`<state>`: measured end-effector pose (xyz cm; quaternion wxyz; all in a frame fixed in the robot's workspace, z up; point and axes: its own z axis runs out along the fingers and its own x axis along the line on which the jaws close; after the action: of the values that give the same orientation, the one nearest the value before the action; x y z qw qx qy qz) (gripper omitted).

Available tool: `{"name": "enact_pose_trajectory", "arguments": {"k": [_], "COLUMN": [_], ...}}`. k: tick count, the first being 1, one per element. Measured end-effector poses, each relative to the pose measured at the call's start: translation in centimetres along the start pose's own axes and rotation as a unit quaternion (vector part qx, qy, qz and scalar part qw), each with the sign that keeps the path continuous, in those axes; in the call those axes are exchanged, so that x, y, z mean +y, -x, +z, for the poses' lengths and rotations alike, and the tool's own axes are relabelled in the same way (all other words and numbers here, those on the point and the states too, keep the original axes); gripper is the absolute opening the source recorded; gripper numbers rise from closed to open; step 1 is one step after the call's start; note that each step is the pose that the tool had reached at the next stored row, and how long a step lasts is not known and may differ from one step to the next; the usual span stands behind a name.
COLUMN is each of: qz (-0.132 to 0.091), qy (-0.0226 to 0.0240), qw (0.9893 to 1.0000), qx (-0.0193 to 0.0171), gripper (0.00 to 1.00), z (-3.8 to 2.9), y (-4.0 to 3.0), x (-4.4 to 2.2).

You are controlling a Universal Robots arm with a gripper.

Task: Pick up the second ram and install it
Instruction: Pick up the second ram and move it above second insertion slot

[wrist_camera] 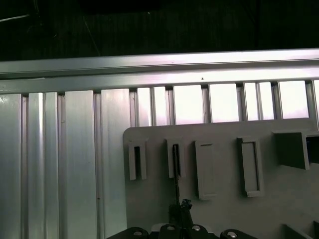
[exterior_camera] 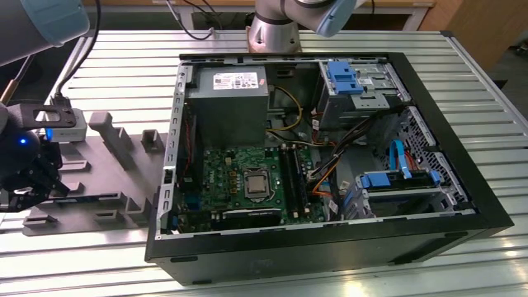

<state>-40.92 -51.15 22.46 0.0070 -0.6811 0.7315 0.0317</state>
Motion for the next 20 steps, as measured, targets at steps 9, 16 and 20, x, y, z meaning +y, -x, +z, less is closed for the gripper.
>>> {"name": "enact_pose_trajectory", "arguments": {"k": [9, 16, 20], "qz": [0.000, 0.000, 0.000], "qy": [0.0000, -0.0001, 0.0000], "qw": [1.0000, 1.0000, 1.0000], "qx": [0.0000, -0.0001, 0.0000], "gripper": [0.35, 0.41, 0.41], "z": [0.01, 0.07, 0.25], "y": [0.00, 0.00, -0.01], "x": [0.00, 0.00, -0.01]}}
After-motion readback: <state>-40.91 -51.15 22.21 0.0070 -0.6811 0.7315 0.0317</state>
